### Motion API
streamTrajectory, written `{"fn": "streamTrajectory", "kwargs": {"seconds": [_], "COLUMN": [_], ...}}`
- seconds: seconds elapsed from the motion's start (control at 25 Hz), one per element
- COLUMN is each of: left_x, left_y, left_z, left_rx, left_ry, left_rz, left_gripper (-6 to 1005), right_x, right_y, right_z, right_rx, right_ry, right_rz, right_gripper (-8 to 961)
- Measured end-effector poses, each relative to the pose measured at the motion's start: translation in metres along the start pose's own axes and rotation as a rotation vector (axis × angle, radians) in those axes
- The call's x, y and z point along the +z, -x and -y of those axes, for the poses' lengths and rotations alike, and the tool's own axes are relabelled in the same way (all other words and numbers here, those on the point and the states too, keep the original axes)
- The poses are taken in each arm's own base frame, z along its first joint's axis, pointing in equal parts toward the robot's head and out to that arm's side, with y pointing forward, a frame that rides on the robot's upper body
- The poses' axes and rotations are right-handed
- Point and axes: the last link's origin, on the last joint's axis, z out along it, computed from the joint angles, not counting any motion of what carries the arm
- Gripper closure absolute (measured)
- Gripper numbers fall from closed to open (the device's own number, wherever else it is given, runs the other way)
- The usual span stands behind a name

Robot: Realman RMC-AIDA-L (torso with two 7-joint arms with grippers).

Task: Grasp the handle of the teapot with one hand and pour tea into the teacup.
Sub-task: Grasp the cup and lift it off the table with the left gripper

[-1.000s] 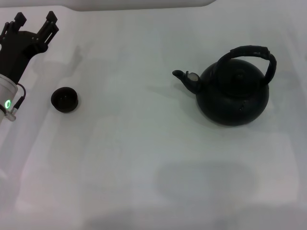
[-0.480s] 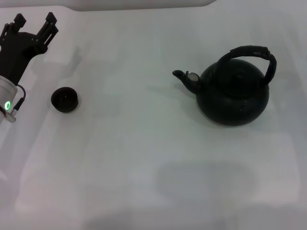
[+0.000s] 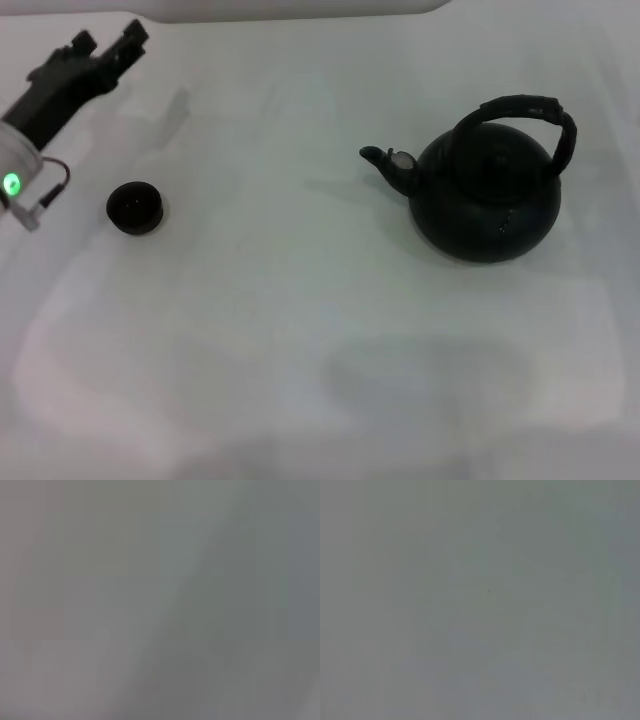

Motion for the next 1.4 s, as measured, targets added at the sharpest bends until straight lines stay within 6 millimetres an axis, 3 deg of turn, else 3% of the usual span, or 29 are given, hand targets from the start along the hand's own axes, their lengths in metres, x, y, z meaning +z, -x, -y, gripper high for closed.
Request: {"fn": "streamTrajectory", "kwargs": {"seconds": [0.44,0.52,0.72,0.84,1.04,1.24,1.4], "left_x": [0.031,0.040,0.052,0.066,0.075,0.078,0.072], "left_y": [-0.055,-0.067,-0.075,-0.088,-0.095,-0.106,-0.111], "left_z": [0.018,0.017,0.008,-0.006,-0.015,-0.006,0.000], "left_rx": [0.011,0.066,0.150,0.180,0.156,0.100,0.070], "left_ry": [0.102,0.115,0.141,0.184,0.184,0.113,0.102], "left_rz": [0.361,0.462,0.559,0.522,0.538,0.522,0.347], "left_gripper": [138,139,139,139,140,140,139], "right_x": [0.004,0.004,0.004,0.004,0.005,0.004,0.004], "right_y": [-0.002,-0.002,-0.002,-0.002,-0.003,-0.004,-0.005], "right_z": [0.001,0.000,0.000,0.000,0.000,0.001,0.001], "right_rx": [0.002,0.003,0.003,0.003,0.005,0.017,0.017], "right_ry": [-0.008,-0.007,-0.006,-0.006,-0.007,-0.011,-0.012], "right_rz": [-0.026,-0.024,-0.023,-0.024,-0.031,-0.038,-0.044], "right_gripper": [113,113,113,112,112,112,112]}}
